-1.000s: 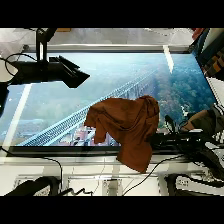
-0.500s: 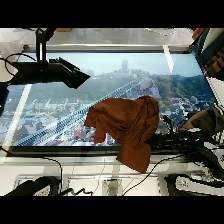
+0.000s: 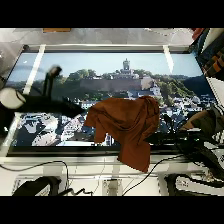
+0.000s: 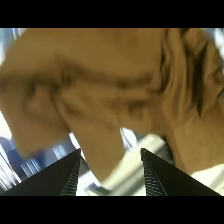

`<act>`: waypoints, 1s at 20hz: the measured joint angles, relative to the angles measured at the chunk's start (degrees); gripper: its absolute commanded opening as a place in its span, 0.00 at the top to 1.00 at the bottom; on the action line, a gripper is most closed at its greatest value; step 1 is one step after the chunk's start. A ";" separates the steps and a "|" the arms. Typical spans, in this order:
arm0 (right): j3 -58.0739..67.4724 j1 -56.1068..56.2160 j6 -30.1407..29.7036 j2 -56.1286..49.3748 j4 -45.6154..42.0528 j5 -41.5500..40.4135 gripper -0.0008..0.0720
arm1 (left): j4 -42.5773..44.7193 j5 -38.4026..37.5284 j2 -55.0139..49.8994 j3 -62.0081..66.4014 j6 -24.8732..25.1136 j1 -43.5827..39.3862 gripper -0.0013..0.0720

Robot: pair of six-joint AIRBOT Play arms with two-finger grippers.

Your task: Fold the clothes and pants, and hang the long-sleeved shirts on hangers.

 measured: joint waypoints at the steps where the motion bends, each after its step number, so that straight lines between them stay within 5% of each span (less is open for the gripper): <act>1: 0.00 0.00 0.00 0.00 0.11 0.00 0.98 | -0.33 1.27 1.53 -4.90 -0.70 0.13 0.41; 6: 0.00 0.00 0.15 0.00 0.26 -0.04 0.97 | -5.64 10.43 3.87 -24.20 -2.80 0.46 0.41; 12: 0.00 0.00 0.39 0.00 0.31 0.00 0.97 | -8.17 15.30 -3.02 -30.23 0.63 0.50 0.41; 20: 0.00 0.00 0.48 0.00 0.31 0.07 0.97 | -18.64 17.57 -13.40 -31.08 13.53 -4.13 0.41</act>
